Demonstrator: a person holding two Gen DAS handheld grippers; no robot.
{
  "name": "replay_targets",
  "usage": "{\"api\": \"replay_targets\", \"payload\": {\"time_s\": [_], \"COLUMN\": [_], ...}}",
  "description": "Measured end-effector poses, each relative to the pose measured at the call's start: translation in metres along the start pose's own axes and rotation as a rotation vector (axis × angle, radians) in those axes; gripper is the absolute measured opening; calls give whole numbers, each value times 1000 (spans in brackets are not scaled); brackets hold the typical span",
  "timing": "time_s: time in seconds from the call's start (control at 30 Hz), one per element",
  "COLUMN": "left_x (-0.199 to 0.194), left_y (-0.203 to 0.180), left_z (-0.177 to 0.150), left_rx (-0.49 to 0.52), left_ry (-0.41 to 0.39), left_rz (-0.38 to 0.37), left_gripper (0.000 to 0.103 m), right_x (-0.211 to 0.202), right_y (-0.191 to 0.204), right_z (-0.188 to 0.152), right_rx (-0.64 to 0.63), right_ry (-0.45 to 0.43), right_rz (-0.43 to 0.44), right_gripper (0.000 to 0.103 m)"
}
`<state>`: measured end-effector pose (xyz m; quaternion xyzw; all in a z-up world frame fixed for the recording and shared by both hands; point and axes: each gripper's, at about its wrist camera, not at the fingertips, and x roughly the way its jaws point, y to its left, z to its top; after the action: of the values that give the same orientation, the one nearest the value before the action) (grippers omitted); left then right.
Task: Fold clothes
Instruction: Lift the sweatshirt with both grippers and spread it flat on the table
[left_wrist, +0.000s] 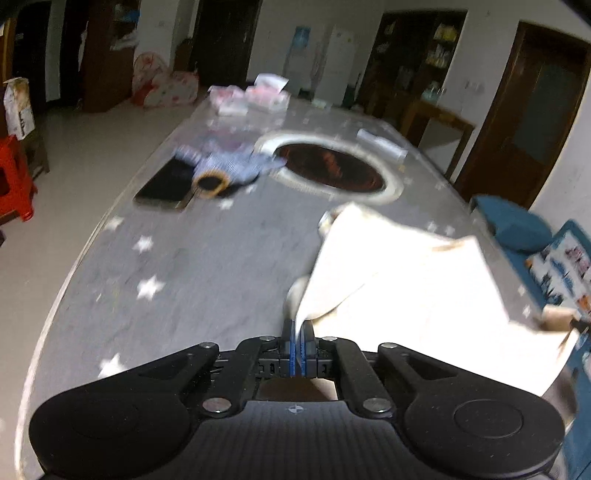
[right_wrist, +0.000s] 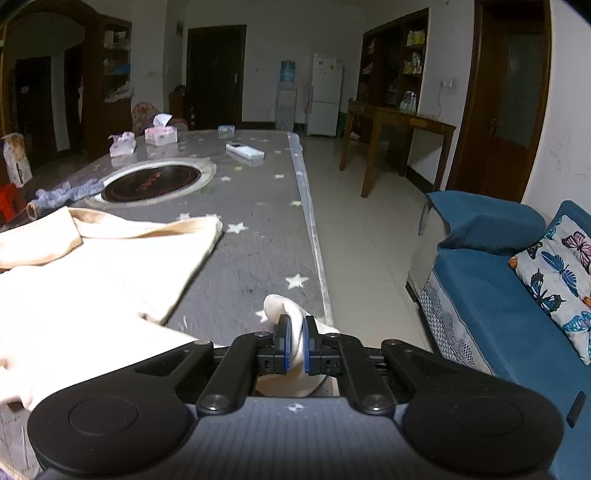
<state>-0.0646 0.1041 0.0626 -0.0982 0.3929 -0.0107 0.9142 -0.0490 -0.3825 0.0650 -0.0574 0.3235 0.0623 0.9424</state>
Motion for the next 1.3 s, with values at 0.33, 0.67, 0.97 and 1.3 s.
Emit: {"api": "replay_targets", "payload": {"time_s": [0.33, 0.67, 0.97, 1.3], "left_x": [-9, 54, 98, 86], "left_y": [0, -50, -68, -47], "left_z": [3, 31, 41, 48], "left_rx": [73, 201, 288, 221], "left_ry": [-22, -9, 17, -50], "left_rz": [52, -16, -2, 14], "left_gripper": [36, 47, 44, 6], "right_x": [-5, 5, 36, 63], "right_y": [-8, 4, 35, 66], "right_z": [1, 24, 45, 68], "right_rx": [-3, -56, -124, -199], "right_ry": [27, 14, 27, 30], "right_rz": [2, 34, 97, 161], "right_gripper": [10, 20, 28, 29]}}
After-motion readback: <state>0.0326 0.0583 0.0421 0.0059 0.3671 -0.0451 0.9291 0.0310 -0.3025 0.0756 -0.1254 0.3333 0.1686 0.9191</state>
